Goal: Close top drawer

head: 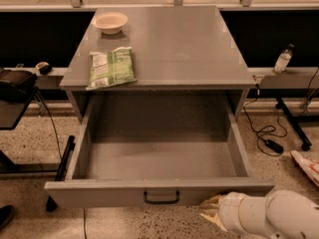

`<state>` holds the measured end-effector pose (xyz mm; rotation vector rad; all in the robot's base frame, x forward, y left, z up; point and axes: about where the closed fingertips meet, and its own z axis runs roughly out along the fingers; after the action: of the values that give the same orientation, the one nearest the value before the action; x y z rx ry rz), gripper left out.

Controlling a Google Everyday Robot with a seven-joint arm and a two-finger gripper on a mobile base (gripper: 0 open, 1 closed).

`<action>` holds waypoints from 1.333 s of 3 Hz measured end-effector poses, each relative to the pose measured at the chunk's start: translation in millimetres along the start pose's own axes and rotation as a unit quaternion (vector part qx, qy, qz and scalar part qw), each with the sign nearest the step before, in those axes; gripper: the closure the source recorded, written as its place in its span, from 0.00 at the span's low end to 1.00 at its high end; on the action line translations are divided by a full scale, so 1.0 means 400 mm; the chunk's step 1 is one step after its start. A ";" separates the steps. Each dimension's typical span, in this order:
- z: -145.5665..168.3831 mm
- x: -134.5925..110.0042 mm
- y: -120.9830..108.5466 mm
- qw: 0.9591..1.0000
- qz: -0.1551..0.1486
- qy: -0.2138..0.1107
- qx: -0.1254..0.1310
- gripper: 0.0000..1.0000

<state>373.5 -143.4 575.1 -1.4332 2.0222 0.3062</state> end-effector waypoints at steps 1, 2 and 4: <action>0.015 -0.054 -0.074 0.996 -0.019 -0.048 0.075 1.00; 0.021 -0.118 -0.139 0.987 -0.048 -0.084 0.130 1.00; 0.100 -0.198 -0.296 0.977 -0.070 -0.126 0.156 1.00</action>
Offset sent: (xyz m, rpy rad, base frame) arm 0.0985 0.0295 0.0566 0.0911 -0.4908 -0.0738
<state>511.9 -107.0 612.4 -1.2616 1.6707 0.0970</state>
